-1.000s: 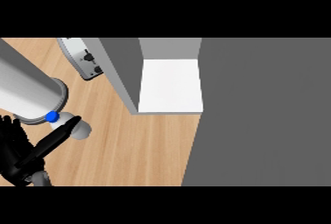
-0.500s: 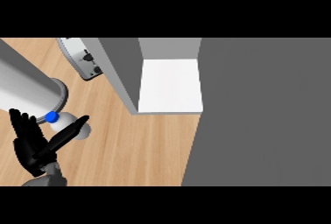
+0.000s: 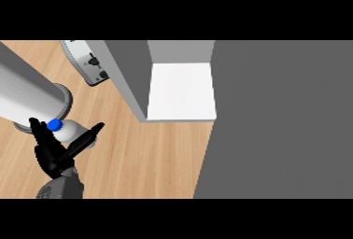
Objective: Pick up the bottled water, place it into the cabinet and close the cabinet
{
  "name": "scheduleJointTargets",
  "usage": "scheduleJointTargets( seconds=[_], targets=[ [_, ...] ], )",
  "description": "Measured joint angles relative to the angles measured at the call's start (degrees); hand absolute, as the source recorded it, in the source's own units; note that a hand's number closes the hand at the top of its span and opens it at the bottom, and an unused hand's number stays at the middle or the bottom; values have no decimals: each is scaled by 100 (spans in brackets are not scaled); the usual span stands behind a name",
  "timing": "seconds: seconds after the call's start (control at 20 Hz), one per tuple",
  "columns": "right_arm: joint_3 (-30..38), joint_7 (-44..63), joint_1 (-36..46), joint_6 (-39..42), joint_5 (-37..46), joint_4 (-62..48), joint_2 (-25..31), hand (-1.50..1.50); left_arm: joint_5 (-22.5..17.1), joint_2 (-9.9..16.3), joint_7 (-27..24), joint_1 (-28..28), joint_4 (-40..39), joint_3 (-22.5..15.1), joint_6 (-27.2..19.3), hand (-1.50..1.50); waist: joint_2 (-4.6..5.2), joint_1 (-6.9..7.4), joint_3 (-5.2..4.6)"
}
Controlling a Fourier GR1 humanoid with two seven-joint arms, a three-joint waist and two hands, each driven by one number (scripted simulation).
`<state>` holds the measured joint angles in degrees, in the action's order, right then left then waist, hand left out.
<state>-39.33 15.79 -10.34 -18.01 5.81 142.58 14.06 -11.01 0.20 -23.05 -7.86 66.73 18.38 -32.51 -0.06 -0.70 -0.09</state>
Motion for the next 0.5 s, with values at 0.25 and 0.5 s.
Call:
scheduleJointTargets(
  seconds=[0.25,0.5],
  targets=[
    [18,-37,-39,-29,-17,26,145,-150,-339,-6,-682,-87,-695,25,41,-150,-1,0,2],
    [-62,-149,-100,-85,-14,30,263,-150,-625,-15,-1156,-191,-1184,62,32,-150,-3,3,3]
  ],
)
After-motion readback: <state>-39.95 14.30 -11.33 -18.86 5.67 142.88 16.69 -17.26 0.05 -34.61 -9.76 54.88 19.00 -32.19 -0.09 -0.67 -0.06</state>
